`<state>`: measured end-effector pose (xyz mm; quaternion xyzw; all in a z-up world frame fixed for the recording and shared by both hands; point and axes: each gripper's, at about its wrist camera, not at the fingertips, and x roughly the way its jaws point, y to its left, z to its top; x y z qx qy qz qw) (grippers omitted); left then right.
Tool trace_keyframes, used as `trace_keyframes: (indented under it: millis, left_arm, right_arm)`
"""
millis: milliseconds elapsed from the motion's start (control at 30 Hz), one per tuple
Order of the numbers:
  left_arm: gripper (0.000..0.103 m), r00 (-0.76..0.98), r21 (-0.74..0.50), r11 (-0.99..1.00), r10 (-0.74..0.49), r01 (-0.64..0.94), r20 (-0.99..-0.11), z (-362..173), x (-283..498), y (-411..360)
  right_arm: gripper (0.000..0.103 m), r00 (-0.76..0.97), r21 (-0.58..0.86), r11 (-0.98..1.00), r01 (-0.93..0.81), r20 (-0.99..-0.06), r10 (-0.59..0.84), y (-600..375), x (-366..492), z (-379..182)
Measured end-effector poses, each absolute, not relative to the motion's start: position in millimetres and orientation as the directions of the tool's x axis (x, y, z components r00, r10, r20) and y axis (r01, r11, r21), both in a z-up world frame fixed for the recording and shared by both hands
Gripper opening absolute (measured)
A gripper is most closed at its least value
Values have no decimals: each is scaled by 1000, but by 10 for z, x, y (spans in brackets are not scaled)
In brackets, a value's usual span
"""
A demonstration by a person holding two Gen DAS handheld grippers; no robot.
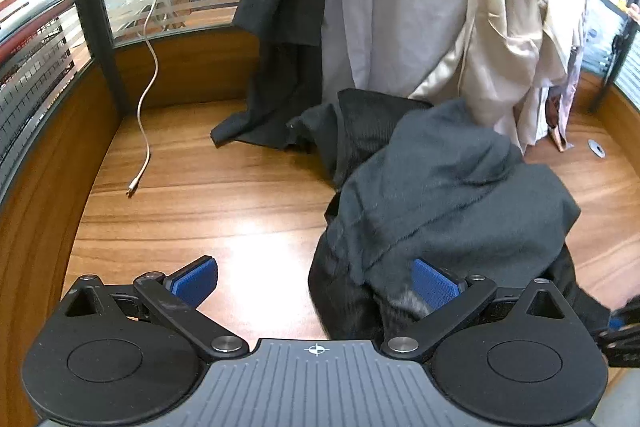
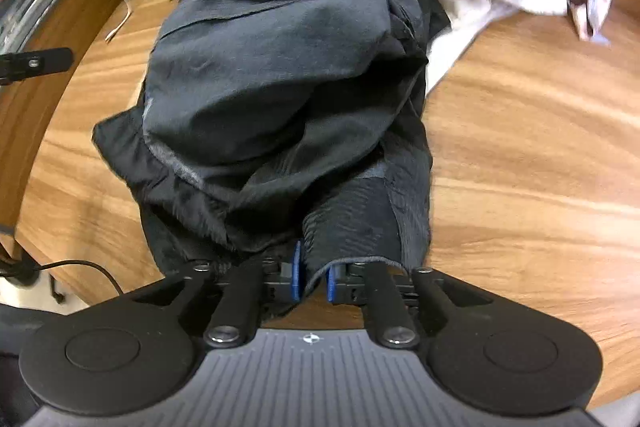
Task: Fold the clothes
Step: 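Lower the dark grey trousers onto the desk and open the right gripper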
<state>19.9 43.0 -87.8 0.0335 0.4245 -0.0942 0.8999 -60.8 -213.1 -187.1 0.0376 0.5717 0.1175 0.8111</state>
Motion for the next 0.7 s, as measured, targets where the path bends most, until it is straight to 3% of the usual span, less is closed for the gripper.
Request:
trace_keyframes:
  millis: [167,333,433,700]
  left_arm:
    - [103,629,-13,976,-151,219,-763,-1015,39,461]
    - [103,633,21,966,-153,258,-759,-1086,-138,495]
    - [103,636,39,959,-155,281,-756,-1106,-275,543]
    - [103,631,40,965,-138,260,-763,-1118,-550,755]
  right_arm:
    - [45,354,106,953,-285,-912,207,-1905,-658,-1523]
    - [50,380,82,895,-438,-885,267,-1631,-698,-1224]
    - [61,391,100,861,-499,-860,327,-1453,-669,-1163]
    - [63,380,65,759,-647,-836,396,-830,-494,-1571]
